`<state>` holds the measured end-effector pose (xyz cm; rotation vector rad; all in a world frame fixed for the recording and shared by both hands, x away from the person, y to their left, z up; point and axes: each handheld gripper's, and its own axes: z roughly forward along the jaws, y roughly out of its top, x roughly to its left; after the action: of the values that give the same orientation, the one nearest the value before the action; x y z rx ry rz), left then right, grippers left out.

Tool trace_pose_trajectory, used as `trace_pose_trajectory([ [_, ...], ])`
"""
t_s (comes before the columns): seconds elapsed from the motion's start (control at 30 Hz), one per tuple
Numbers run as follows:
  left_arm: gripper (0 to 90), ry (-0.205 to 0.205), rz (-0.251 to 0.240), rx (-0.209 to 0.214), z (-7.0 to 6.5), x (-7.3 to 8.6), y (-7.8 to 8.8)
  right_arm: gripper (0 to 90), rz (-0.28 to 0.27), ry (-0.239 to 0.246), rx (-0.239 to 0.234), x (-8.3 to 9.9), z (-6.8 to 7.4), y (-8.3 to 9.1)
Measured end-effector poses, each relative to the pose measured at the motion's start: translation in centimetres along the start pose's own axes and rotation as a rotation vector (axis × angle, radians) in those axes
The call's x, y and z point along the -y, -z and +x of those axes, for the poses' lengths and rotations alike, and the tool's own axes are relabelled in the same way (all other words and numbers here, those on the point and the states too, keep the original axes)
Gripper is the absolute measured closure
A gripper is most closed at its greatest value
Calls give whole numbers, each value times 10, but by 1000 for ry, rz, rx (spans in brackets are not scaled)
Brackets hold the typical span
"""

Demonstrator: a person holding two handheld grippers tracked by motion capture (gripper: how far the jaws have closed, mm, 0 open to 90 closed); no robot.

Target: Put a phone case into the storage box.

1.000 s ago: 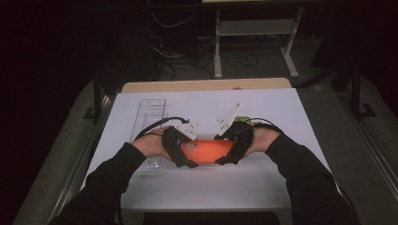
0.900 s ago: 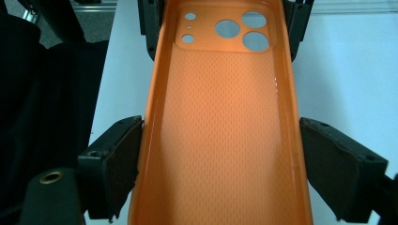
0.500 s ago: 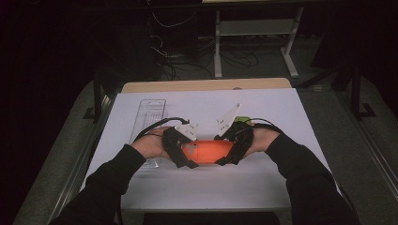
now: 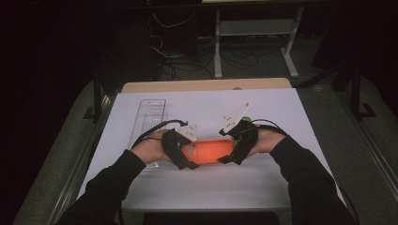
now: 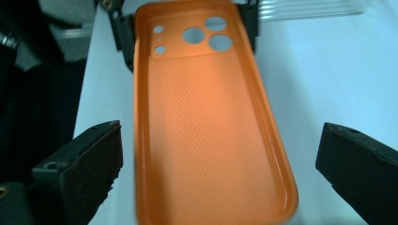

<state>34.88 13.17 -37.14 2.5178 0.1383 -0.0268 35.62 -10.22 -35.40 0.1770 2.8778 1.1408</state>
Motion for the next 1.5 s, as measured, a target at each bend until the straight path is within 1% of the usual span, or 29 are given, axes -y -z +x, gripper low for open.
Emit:
trace_pose_trajectory([
  [0.07, 161, 35, 14, -17, -1, 0, -1, 3, -26, -23, 23, 4, -1, 3],
  [0.1, 161, 31, 25, -27, -1, 0, 0, 3, -38, -32, 34, 6, -2, 5],
  [0.13, 161, 45, 27, -31, -1, 0, 0, 3, -40, -48, 44, 7, -2, 6],
  [0.17, 161, 62, 23, -43, -1, 0, -1, 3, -41, -61, 51, 9, -2, 7],
  [0.2, 161, 62, 23, -43, -1, 0, -1, 3, -43, -68, 59, 10, -3, 8],
  [0.3, 161, 100, 15, -92, -3, 0, -2, 1, -48, -89, 77, 13, -2, 10],
  [0.33, 161, 138, 20, -107, -3, 1, -3, 1, -65, -107, 95, 16, -3, 13],
  [0.4, 161, 175, 25, -133, -3, 0, -4, 0, -79, -140, 111, 19, -3, 15],
  [0.47, 161, 183, 41, -159, -2, 0, -3, 0, -85, -174, 138, 21, -2, 17],
  [0.53, 161, 218, 38, -186, -2, 0, -3, 0, -104, -212, 154, 24, -2, 20],
  [0.6, 161, 216, 45, -193, -1, 0, -1, 0, -116, -254, 171, 28, 0, 22],
  [0.63, 161, 252, 21, -208, -2, 1, -1, 0, -129, -263, 183, 30, 0, 22],
  [0.67, 161, 261, 7, -204, -1, 1, 0, 0, -149, -286, 181, 32, 1, 22],
  [0.7, 161, 288, -19, -209, -2, 2, -1, 0, -154, -294, 189, 35, 1, 22],
  [0.73, 161, 291, -12, -211, -1, 2, 0, 0, -153, -321, 193, 37, 2, 23],
  [0.8, 161, 301, -14, -220, -1, 3, 0, 0, -156, -333, 204, 40, 2, 23],
  [0.87, 161, 339, -21, -219, 0, 4, -1, 0, -163, -366, 237, 46, 3, 22],
  [0.93, 161, 352, -6, -239, 1, 5, -1, 0, -171, -390, 268, 49, 4, 22],
  [1.0, 161, 378, -17, -250, 2, 7, -1, 0, -188, -428, 285, 53, 6, 21],
  [1.1, 161, 396, -12, -254, 2, 9, -1, 0, -191, -453, 304, 57, 8, 19],
  [1.13, 161, 402, 6, -259, 2, 11, -1, 0, -197, -476, 326, 60, 11, 17],
  [1.2, 160, 407, 8, -263, 2, 12, -1, 0, -205, -495, 343, 62, 16, 14],
  [1.23, 160, 407, 8, -263, 2, 12, -1, 0, -205, -495, 343, 62, 16, 14],
  [1.27, 160, 419, 3, -266, 2, 14, -2, 0, -211, -509, 365, 64, 22, 11],
  [1.33, 160, 423, 1, -265, 1, 14, -2, 0, -218, -505, 377, 66, 23, 11],
  [1.37, 160, 425, -1, -266, 0, 14, -2, 0, -224, -524, 382, 67, 25, 10],
  [1.4, 160, 432, 0, -267, 0, 14, -3, 0, -252, -549, 397, 70, 29, 9],
  [1.43, 160, 424, 0, -271, -1, 14, -3, 0, -266, -565, 402, 73, 31, 8],
  [1.5, 160, 424, -3, -272, -1, 13, -3, 0, -274, -589, 401, 76, 33, 5],
])
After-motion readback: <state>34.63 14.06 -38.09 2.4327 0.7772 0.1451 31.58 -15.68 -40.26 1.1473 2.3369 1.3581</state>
